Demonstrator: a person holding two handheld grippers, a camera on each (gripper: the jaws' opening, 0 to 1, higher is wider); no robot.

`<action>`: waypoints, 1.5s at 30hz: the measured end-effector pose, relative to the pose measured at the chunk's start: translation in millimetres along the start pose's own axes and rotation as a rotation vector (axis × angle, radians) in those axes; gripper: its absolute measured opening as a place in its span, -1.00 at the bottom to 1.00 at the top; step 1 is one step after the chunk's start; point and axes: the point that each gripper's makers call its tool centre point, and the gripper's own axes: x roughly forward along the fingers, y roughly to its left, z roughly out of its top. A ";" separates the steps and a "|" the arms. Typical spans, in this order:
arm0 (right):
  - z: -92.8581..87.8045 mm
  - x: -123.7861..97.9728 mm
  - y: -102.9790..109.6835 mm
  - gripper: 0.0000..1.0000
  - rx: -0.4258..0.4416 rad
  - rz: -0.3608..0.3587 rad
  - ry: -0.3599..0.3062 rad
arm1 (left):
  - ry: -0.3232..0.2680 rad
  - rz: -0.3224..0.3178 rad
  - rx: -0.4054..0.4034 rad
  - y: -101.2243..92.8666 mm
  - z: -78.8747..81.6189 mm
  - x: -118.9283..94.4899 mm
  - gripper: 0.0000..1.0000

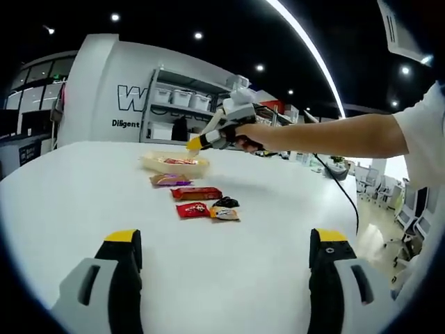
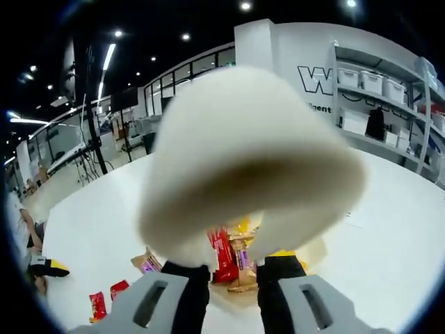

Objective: Place the target food into the container with the food tongs after gripping and lifting it, then release it inside without dropping or visibly crushing the food.

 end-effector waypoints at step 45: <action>-47.3 -115.7 72.5 -0.60 -0.052 0.139 0.018 | 0.036 -0.021 0.052 -4.6 -5.3 1.1 0.95</action>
